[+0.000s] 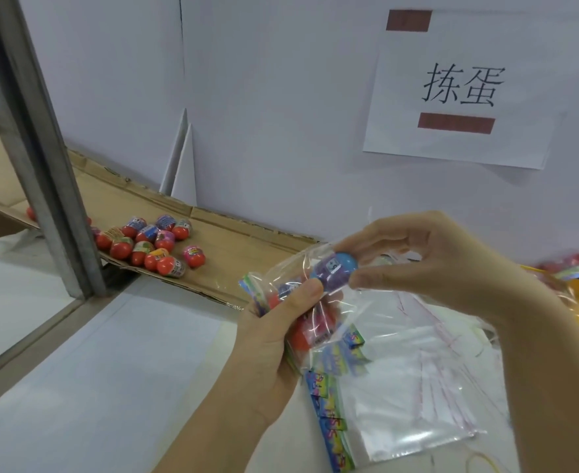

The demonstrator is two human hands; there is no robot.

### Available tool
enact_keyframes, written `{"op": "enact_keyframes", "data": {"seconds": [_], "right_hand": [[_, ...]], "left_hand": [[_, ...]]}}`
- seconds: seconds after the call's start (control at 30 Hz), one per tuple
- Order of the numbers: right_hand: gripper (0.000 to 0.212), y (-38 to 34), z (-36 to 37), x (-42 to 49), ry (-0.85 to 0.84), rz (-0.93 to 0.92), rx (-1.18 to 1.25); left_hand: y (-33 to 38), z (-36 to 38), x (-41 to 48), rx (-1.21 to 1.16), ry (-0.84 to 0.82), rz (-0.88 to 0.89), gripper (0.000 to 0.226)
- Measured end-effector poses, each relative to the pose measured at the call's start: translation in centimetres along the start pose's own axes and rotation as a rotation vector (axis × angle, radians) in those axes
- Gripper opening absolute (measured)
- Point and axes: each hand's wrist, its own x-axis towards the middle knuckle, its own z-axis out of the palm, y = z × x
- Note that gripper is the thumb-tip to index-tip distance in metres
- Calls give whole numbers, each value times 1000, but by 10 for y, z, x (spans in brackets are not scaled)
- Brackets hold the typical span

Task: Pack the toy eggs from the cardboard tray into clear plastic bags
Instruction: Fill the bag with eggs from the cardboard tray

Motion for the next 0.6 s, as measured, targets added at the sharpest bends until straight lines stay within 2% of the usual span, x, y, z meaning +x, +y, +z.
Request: {"op": "enact_keyframes", "data": {"seconds": [0.17,0.5,0.6], "right_hand": [[35,1,8,5,-35,-33,-26],[37,5,20,15,34,-63,-63],[34,6,27,19,-54,-76,14]], "left_hand": [[-1,3,-1,20,2,26,36],[7,-4,1,-35,15,31,37],[9,-7,3,-53,31,41,28]]}}
